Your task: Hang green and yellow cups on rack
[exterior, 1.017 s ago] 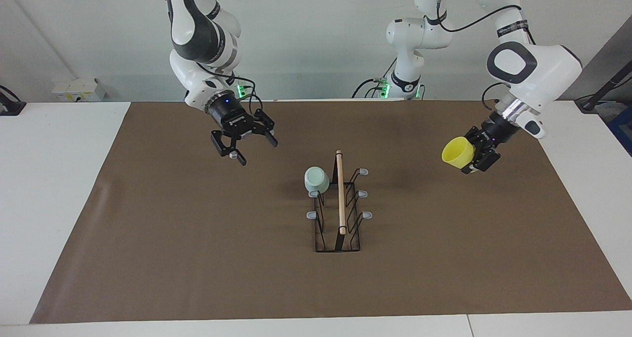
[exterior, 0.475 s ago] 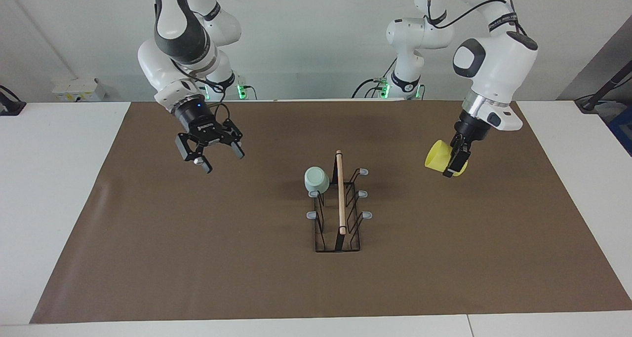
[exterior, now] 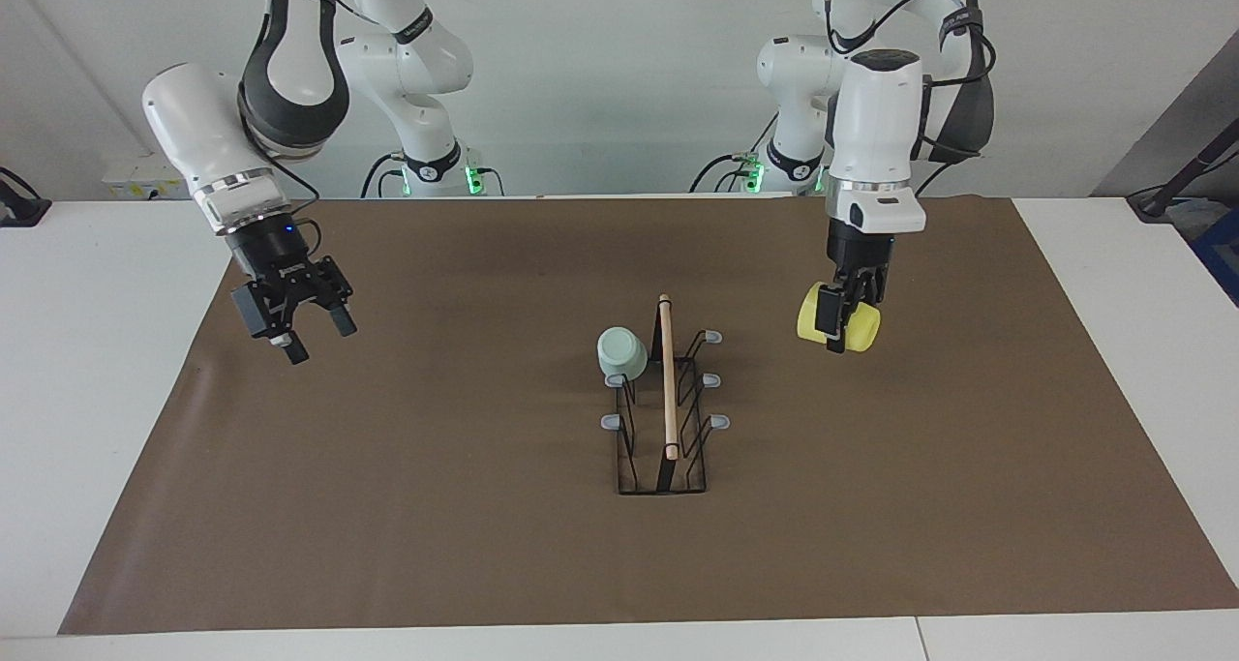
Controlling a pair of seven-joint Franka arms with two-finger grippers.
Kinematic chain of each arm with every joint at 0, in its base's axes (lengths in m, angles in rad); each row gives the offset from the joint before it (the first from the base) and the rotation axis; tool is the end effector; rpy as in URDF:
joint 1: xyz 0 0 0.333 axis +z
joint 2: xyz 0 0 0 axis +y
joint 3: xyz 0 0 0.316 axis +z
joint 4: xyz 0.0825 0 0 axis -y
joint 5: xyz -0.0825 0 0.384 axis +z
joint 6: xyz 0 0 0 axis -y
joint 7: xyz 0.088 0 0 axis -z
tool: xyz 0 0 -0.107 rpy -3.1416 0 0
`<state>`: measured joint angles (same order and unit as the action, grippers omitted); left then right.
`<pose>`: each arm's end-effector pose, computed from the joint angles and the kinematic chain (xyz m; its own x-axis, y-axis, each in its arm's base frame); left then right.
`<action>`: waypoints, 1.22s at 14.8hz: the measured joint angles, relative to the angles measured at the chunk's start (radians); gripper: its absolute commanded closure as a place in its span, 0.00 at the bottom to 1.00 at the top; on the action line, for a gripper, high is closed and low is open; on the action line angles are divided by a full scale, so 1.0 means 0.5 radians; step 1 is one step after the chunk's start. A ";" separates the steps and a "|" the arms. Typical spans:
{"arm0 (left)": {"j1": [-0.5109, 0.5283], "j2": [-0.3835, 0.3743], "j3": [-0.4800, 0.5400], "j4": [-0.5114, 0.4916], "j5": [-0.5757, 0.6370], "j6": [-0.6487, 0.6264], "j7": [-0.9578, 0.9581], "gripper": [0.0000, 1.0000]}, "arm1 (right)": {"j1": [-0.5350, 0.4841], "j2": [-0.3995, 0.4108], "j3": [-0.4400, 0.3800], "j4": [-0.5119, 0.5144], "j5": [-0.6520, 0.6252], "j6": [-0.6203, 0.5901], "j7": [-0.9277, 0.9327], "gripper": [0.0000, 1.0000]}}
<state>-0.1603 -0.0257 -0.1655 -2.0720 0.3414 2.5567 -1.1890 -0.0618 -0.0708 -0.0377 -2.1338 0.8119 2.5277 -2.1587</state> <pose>0.5499 -0.1915 0.4972 0.6811 0.5812 0.4454 0.4981 -0.8136 0.2999 0.5589 -0.0637 0.4862 -0.0536 0.9103 0.4106 0.8185 -0.1955 0.5403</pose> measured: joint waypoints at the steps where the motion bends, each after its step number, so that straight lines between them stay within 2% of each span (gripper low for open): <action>1: -0.001 0.009 -0.039 0.000 0.144 0.004 -0.078 1.00 | -0.058 0.002 -0.002 0.051 -0.205 -0.103 0.138 0.00; 5: -0.005 0.051 -0.197 -0.002 0.806 0.003 -0.627 1.00 | -0.070 0.002 0.015 0.170 -1.031 -0.263 0.907 0.00; 8: -0.007 0.068 -0.307 -0.007 1.103 -0.079 -0.927 1.00 | 0.068 0.003 0.041 0.202 -1.551 -0.353 1.640 0.00; 12: -0.014 0.082 -0.376 -0.023 1.360 -0.120 -1.160 1.00 | 0.245 0.004 0.052 0.242 -1.775 -0.588 2.546 0.00; 18: -0.038 0.146 -0.454 -0.056 1.819 -0.247 -1.631 1.00 | 0.294 0.004 0.052 0.471 -1.924 -1.101 3.521 0.00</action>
<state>-0.1791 0.0471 -0.3925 -2.1002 1.2508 2.4330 -2.0045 0.0851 -0.0687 -0.0115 -1.8984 -0.1503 1.9771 -0.3983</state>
